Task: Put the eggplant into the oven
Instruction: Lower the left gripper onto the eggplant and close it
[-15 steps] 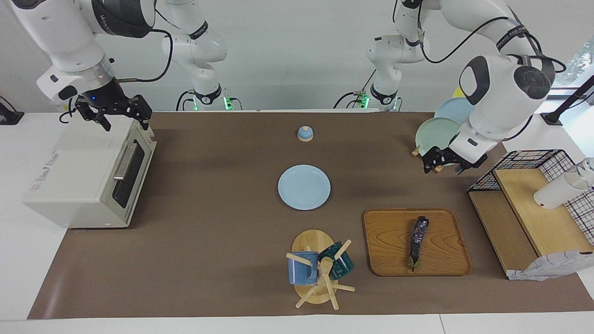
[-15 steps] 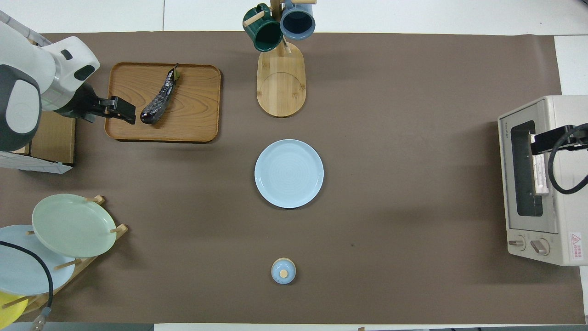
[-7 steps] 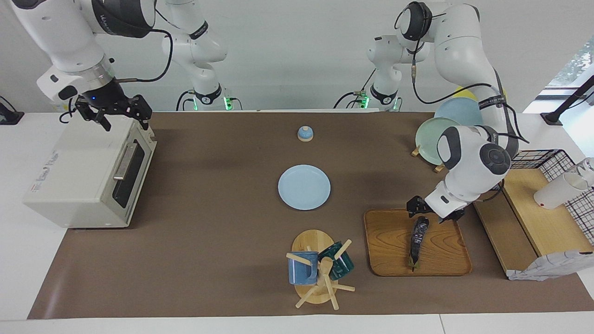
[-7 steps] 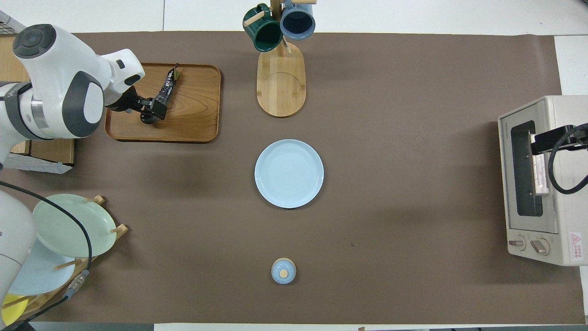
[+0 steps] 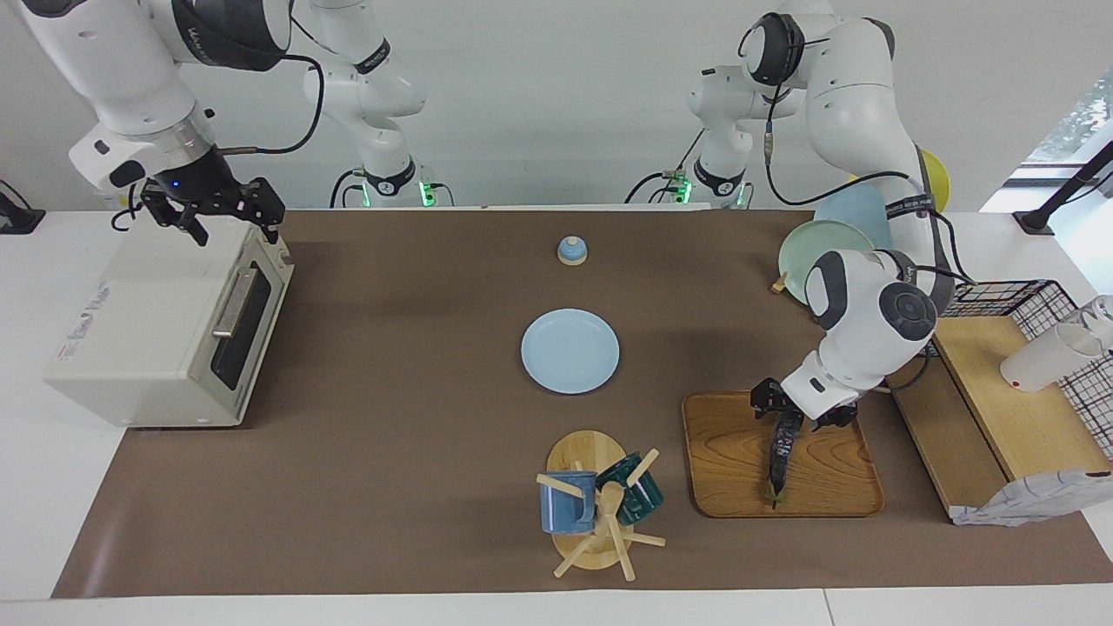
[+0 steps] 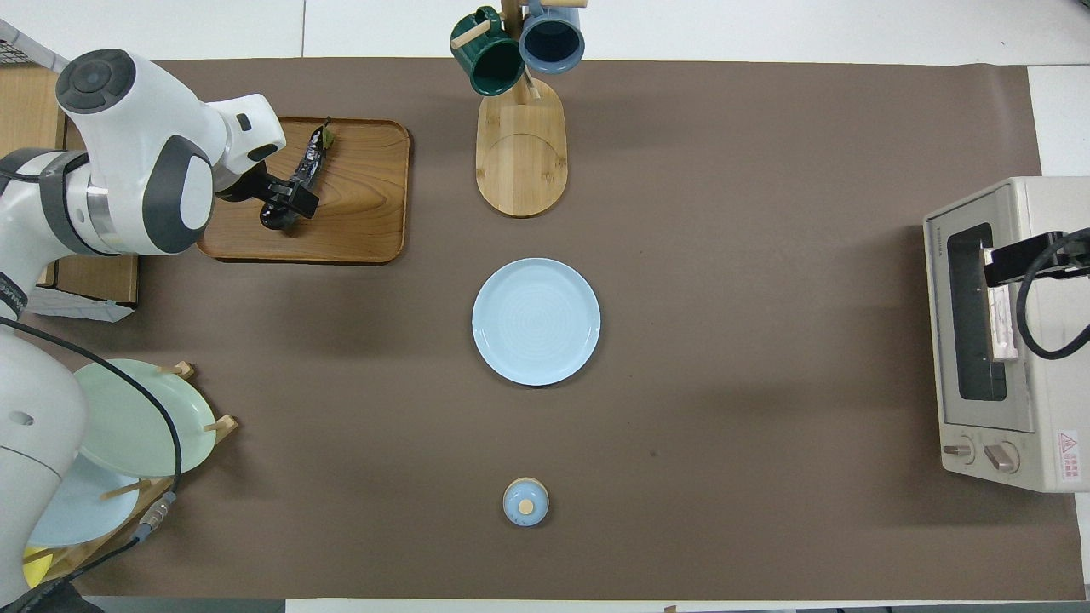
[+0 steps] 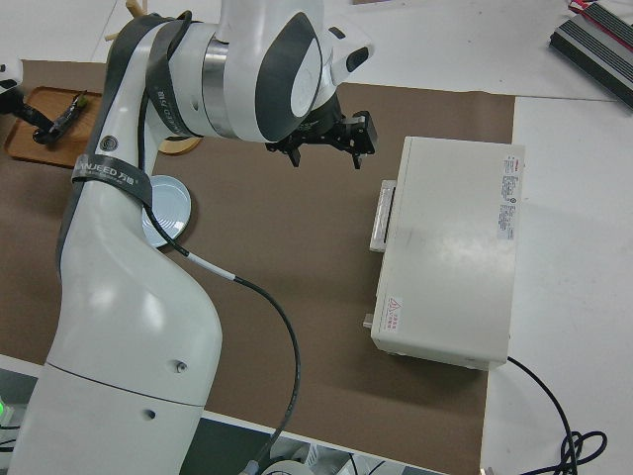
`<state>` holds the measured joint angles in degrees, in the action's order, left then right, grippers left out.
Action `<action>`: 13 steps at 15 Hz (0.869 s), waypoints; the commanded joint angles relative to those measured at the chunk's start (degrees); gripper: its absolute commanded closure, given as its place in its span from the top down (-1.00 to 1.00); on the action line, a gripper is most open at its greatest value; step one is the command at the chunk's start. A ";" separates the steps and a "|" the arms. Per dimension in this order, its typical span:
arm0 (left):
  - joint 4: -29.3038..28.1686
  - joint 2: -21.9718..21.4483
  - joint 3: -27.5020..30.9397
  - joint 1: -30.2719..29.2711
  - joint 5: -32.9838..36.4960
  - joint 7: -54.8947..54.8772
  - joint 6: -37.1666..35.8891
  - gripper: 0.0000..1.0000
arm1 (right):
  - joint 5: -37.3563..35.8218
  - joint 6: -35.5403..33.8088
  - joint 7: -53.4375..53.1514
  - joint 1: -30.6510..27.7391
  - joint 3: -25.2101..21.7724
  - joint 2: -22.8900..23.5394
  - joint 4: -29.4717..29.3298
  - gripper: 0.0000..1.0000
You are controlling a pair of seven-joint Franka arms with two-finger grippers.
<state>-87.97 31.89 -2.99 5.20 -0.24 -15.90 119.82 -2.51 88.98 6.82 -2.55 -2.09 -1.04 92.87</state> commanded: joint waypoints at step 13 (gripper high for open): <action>-1.77 0.54 0.53 0.42 2.08 -4.14 2.62 -1.00 | 0.66 6.79 0.47 -1.58 -0.28 -3.43 7.74 -1.00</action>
<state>-89.48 32.63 -2.98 5.36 0.69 -19.43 121.82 -2.51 90.95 6.82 -3.48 -2.53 -1.30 94.50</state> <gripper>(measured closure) 0.383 0.322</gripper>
